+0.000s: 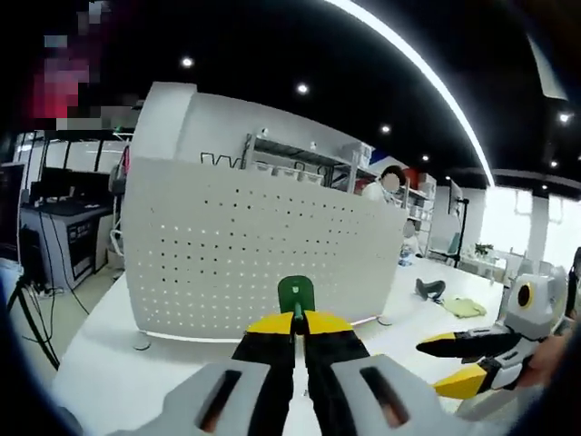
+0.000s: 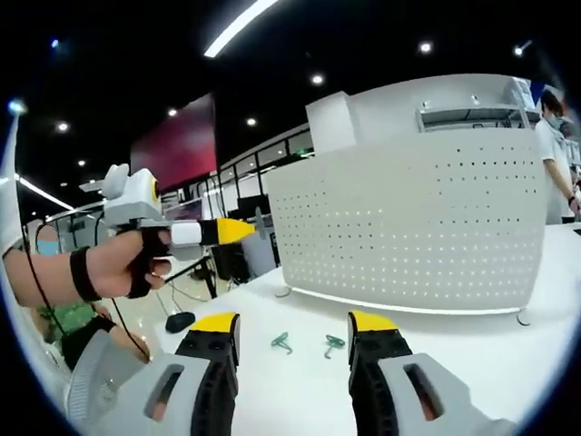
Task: Insert the hook assembly into the mounting plate slot until the hook locks in place.
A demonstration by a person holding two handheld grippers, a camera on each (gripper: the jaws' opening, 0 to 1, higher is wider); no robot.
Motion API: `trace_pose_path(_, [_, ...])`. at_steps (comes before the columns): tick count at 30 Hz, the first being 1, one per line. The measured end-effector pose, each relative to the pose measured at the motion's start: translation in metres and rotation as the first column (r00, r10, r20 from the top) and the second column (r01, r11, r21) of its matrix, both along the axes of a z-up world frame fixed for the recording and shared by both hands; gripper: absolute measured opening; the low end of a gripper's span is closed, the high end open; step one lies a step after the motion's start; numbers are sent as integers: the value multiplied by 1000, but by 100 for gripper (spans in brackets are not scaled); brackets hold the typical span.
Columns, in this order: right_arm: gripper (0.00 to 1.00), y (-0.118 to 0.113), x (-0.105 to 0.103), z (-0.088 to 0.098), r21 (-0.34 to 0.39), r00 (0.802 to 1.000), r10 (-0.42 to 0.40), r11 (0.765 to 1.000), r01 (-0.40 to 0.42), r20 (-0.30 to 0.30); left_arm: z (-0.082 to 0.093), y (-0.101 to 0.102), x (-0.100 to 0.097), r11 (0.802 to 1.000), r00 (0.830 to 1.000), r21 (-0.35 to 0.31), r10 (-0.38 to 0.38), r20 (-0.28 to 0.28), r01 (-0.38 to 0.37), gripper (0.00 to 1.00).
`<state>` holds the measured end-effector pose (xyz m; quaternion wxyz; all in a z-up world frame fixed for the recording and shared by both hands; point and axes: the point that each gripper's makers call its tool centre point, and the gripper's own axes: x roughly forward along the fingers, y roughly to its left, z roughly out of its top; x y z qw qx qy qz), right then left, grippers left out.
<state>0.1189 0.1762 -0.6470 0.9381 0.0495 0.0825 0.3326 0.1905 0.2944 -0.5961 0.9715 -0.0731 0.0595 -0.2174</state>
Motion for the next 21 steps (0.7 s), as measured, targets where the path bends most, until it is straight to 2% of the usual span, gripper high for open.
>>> trace_pose_path(4, [48,-4,-4,-5,-8,1000,-10,1000,10,-19,1,3,6,998,999,50,32,11,-33,3])
trace_pose_path(12, [52,-14,-9,-7,-18,999,-28,999,28,-31,8,1,16,997,998,62,49,28,-51,3])
trace_pose_path(15, [53,-18,-10,-4,-29,999,-35,999,34,-18,12,2,21,996,998,61,58,36,-60,3])
trace_pose_path(21, [61,-23,-7,-2,-50,999,-49,998,49,2,17,6,32,994,995,71,83,48,-87,3])
